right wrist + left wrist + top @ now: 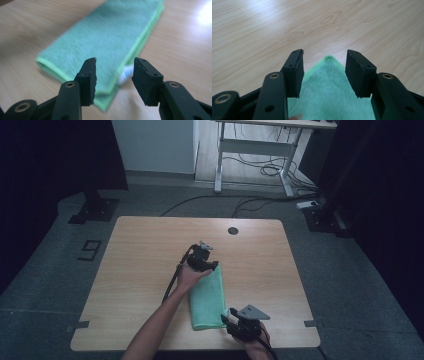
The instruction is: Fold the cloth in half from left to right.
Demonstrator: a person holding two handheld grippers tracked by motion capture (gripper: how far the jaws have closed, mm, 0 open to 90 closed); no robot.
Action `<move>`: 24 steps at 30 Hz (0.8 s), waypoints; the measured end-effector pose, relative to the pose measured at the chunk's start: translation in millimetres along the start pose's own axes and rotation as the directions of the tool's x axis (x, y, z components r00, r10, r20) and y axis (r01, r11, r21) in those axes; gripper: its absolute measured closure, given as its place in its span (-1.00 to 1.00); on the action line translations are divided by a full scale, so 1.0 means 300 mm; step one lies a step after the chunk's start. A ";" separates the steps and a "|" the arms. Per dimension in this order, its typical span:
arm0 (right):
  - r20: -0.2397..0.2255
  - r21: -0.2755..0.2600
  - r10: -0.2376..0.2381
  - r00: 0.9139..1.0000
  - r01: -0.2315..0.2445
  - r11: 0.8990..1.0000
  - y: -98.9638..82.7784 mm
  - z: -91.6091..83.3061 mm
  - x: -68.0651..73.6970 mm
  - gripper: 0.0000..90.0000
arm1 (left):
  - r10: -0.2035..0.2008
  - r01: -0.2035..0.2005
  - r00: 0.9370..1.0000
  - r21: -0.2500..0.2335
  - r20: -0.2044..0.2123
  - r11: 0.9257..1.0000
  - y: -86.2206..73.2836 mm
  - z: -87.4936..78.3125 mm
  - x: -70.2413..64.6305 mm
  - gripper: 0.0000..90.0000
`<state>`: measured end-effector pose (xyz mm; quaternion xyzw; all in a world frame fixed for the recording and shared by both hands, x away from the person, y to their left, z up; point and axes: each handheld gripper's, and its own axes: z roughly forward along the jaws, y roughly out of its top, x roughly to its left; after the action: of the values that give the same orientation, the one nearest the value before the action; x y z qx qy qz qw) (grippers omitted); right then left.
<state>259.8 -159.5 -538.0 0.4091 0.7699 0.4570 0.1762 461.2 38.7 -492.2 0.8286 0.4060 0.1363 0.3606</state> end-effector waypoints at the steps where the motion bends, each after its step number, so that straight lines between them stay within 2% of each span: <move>1: -0.008 0.003 -0.013 1.000 0.013 1.000 0.013 0.010 0.002 0.20 | 0.000 0.000 1.000 0.006 0.006 1.000 -0.008 -0.009 0.005 0.09; 3: -0.037 0.012 -0.045 0.998 0.045 0.999 0.039 0.039 0.004 0.19 | -0.001 0.001 1.000 0.023 0.004 1.000 -0.034 -0.025 0.019 0.09; 5: -0.069 0.040 -0.083 0.994 0.086 0.995 0.066 0.080 0.013 0.14 | -0.009 0.008 1.000 0.039 0.013 0.999 -0.061 -0.033 0.034 0.11; 7: -0.082 0.071 -0.105 0.991 0.111 0.991 0.075 0.115 0.016 0.11 | 0.000 -0.001 1.000 0.058 0.013 0.998 -0.093 -0.036 0.048 0.12; 9: -0.098 0.105 -0.111 0.989 0.121 0.987 0.072 0.148 0.016 0.07 | 0.010 -0.012 1.000 0.078 0.025 0.997 -0.122 -0.034 0.058 0.14; 11: -0.106 0.138 -0.114 0.988 0.128 0.982 0.060 0.162 0.019 0.05 | 0.029 -0.030 1.000 0.107 0.008 0.994 -0.144 -0.025 0.067 0.15; 14: -0.095 0.135 -0.136 0.986 0.148 0.980 0.042 0.159 0.027 0.04 | 0.011 -0.012 1.000 0.131 0.005 0.991 -0.168 -0.006 0.087 0.18; 16: -0.091 0.133 -0.152 0.984 0.164 0.977 0.035 0.153 0.030 0.04 | 0.007 -0.009 1.000 0.123 0.018 0.992 -0.175 -0.001 0.094 0.20; 24: -0.077 0.146 -0.153 0.985 0.163 0.976 0.029 0.137 0.028 0.09 | 0.026 -0.030 0.999 0.115 0.037 0.993 -0.157 0.024 0.082 0.24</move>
<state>285.3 -127.8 -551.1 0.3436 0.8379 0.3948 0.1548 453.5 73.5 -532.2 0.8560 0.3951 0.1032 0.3170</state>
